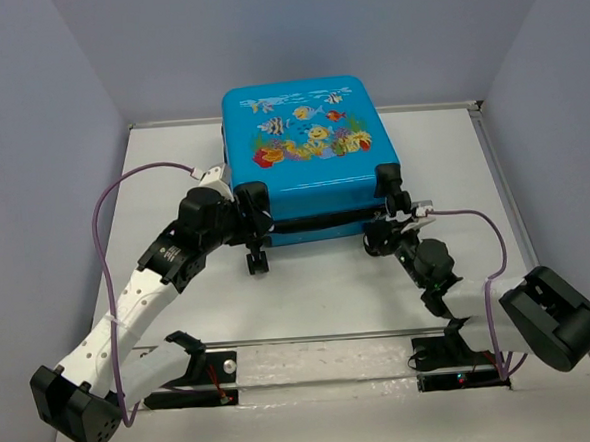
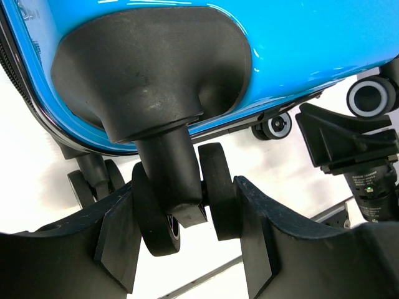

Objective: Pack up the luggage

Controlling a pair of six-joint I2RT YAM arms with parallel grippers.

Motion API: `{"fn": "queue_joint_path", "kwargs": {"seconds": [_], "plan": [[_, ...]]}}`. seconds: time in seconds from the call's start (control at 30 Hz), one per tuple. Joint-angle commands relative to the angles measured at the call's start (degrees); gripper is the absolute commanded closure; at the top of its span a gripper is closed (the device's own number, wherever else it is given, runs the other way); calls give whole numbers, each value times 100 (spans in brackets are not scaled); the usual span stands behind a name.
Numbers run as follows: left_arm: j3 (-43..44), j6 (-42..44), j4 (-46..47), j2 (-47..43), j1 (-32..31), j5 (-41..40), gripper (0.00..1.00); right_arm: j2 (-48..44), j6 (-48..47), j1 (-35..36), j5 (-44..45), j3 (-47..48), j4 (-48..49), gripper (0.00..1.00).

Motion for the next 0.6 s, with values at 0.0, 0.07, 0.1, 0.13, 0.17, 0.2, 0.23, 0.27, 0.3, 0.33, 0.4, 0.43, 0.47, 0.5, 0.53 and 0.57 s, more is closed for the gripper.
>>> {"fn": "queue_joint_path", "kwargs": {"seconds": [0.0,0.07,0.1,0.13,0.17,0.2,0.23,0.27,0.3,0.33,0.4,0.43,0.47,0.5,0.53,0.57], "plan": [[579,397,1792,-487,-123,971,94,-49,277,84,461,-244,673,47],[615,432,1729,-513,-123,909,94,-128,224,84,426,-261,671,45],[623,441,1720,-513,-114,900,94,-181,172,84,444,-261,619,45],[624,441,1712,-531,-114,892,94,-242,136,84,427,-200,523,45],[624,441,1711,-539,-114,900,94,-374,75,84,435,-147,244,45],[632,441,1703,-548,-106,892,94,-436,-47,84,487,-77,128,45],[632,441,1677,-557,-114,909,94,-489,-110,23,497,-33,57,45],[632,449,1676,-574,-114,892,94,-524,-180,22,479,63,4,45],[632,450,1668,-583,-106,891,94,-611,-268,22,453,125,-153,46],[632,458,1650,-592,-106,891,94,-638,-312,22,435,178,-250,46],[606,450,1650,-592,-106,900,94,-577,-400,-31,418,353,-339,46],[597,441,1650,-592,-114,909,94,-420,-435,-31,357,424,-400,46],[588,441,1650,-610,-114,918,94,-323,-453,-31,321,468,-401,47],[571,432,1650,-610,-114,927,94,-226,-453,-83,321,547,-349,47],[571,432,1650,-619,-114,918,94,-25,-436,-83,338,547,-270,48],[571,432,1641,-619,-114,927,94,72,-427,-83,338,547,-165,49]]}}
